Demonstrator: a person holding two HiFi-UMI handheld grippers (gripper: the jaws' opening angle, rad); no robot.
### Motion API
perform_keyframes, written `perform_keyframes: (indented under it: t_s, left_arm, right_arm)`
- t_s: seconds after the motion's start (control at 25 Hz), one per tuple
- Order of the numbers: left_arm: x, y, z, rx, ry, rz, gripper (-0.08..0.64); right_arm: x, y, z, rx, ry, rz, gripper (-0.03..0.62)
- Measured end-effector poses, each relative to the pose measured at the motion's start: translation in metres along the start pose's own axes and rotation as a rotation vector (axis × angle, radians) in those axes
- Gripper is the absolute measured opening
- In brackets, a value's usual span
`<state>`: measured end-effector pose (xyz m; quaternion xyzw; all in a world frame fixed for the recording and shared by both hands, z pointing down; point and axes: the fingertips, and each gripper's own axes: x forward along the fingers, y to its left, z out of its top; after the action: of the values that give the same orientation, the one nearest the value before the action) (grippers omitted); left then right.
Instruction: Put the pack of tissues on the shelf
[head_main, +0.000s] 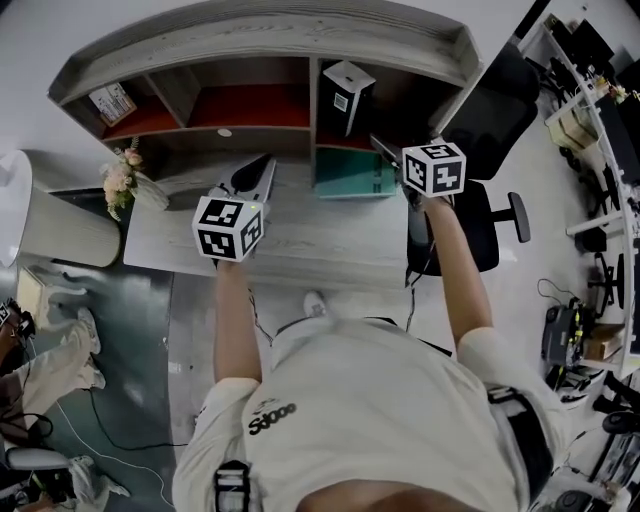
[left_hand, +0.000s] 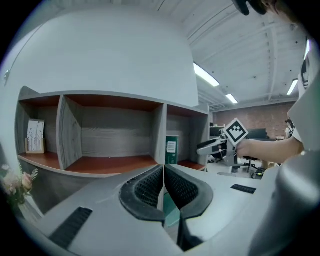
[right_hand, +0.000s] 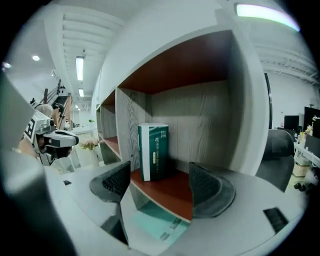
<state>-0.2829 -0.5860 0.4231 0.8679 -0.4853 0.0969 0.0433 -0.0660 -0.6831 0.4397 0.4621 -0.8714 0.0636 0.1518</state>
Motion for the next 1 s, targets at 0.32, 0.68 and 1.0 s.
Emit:
perform_keyframes:
  t_s: [0.32,0.68,1.0]
  left_arm:
    - [-0.033,-0.082,0.021,0.028,-0.054,0.031,0.020]
    - [-0.093,-0.180,0.030,0.082,-0.097,0.108,0.020]
    - [-0.144,-0.265,0.032,0.107,-0.116,0.140,0.020]
  right_arm:
    - [-0.109,-0.012,-0.006,-0.009,-0.051,-0.076,0.155]
    - [-0.241,0.001,-0.011,-0.021,-0.167,-0.034,0.006]
    - [-0.341,0.040,-0.026,-0.153,-0.201,0.072,0.006]
